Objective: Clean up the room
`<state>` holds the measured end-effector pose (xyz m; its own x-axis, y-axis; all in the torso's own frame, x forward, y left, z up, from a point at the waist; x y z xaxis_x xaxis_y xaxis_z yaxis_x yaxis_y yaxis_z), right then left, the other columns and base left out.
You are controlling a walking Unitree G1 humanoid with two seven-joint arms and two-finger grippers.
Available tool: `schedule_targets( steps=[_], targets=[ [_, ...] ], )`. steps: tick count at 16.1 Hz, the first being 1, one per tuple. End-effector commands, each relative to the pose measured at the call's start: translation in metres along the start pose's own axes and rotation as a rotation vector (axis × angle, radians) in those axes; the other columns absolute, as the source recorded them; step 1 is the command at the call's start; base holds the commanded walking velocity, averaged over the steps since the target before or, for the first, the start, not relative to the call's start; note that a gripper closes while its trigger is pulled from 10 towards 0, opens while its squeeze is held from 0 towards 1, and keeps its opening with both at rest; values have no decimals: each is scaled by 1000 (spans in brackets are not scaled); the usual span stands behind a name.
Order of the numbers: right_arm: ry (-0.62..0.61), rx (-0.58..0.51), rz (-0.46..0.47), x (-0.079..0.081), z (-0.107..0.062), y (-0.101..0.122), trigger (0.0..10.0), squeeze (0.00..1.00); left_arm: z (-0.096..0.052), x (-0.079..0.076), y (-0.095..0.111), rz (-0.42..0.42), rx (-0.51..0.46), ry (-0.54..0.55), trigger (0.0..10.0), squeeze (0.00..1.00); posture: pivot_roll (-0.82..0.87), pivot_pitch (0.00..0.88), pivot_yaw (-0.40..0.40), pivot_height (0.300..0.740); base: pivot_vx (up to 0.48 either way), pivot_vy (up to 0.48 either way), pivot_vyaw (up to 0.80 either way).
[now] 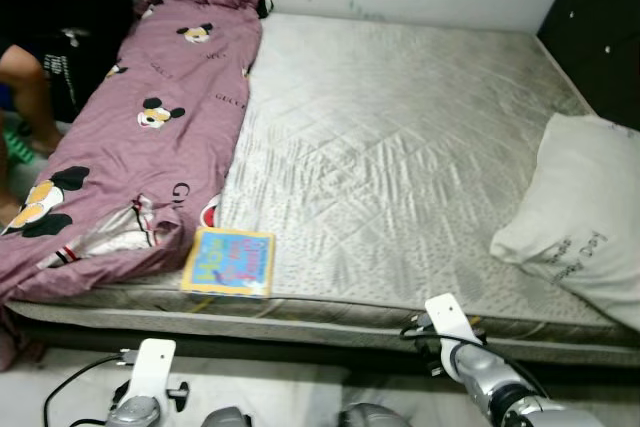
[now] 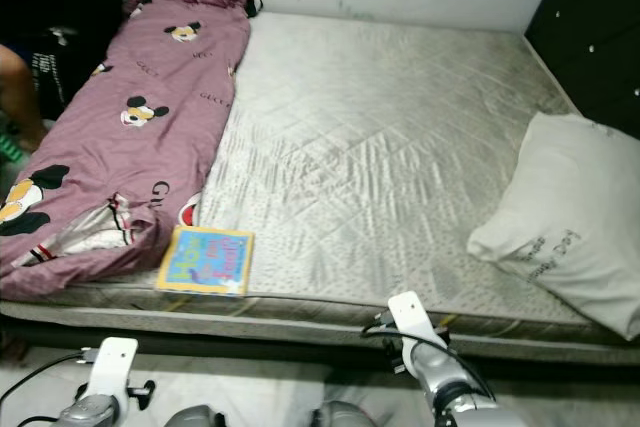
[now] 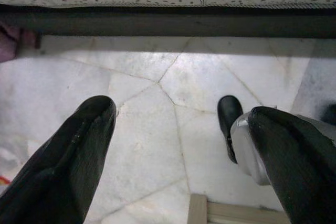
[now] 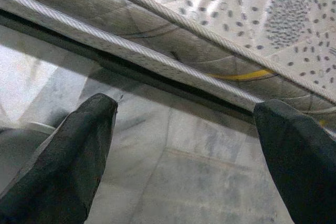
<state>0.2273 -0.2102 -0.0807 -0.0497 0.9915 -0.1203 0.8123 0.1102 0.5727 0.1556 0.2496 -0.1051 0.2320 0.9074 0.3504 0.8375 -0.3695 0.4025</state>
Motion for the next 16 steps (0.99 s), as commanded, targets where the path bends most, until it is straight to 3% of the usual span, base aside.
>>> schedule_targets(
  steps=[1, 13, 16],
  targets=[
    [-17, 0, -5, -7, -1, 0, 10000, 0, 1, -4, 8, 9, -25, -17, 10000, 0, -89, 0, -43, 740, 0, -300, 0],
    [-22, 5, 13, -7, 0, 0, 10000, 0, 1, -4, 13, -7, -56, -21, 10000, 0, -89, 0, -44, 740, 0, -22, 0],
    [-22, 3, 17, -7, 0, 1, 10000, 0, 1, -3, 13, -11, -57, -25, 10000, 0, -89, 0, -43, 740, 0, 0, -533]
  ],
)
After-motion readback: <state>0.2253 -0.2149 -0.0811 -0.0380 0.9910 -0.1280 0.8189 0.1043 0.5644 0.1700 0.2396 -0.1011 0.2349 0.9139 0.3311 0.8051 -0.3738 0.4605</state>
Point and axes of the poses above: a point about 5 cm out from each wrist's last joint towards the gripper, its own z axis pointing out of the wrist towards the gripper, its own y axis along the axis of the wrist's last joint, x = y × z, the point moved 2 cm from there along z, pointing out of the wrist towards the gripper, and after that the axes turned 15 degrees about z, right-handed, at the moved point
